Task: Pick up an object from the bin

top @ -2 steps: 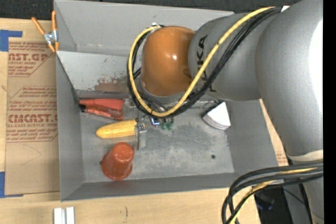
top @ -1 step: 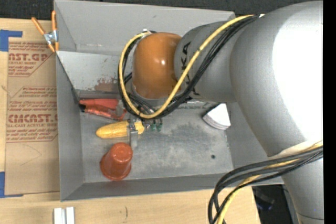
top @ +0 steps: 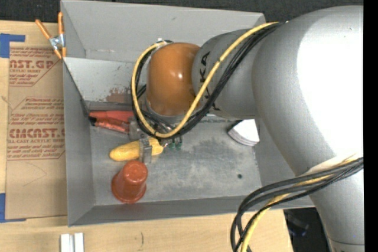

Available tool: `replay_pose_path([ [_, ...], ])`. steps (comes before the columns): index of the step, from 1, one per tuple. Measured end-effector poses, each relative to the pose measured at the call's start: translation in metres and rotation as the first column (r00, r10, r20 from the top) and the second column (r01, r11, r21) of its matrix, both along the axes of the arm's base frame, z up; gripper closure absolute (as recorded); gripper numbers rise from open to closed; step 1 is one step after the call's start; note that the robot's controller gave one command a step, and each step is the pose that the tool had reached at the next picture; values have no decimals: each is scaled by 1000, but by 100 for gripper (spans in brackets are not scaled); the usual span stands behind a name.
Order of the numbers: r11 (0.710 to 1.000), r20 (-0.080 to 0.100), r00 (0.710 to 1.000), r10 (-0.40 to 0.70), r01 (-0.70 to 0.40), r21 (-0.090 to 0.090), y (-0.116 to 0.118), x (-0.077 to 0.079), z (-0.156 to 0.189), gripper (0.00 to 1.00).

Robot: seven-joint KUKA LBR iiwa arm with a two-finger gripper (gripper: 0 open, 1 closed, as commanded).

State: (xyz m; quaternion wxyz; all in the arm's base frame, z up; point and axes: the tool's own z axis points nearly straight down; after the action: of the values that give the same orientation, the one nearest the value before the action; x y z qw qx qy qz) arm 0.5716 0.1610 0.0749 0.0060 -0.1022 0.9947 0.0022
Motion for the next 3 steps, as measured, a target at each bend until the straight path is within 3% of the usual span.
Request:
replay_pose_path([
  [3, 1000, -2, 1000, 0, 0, 0, 0, -1, 10, 100],
])
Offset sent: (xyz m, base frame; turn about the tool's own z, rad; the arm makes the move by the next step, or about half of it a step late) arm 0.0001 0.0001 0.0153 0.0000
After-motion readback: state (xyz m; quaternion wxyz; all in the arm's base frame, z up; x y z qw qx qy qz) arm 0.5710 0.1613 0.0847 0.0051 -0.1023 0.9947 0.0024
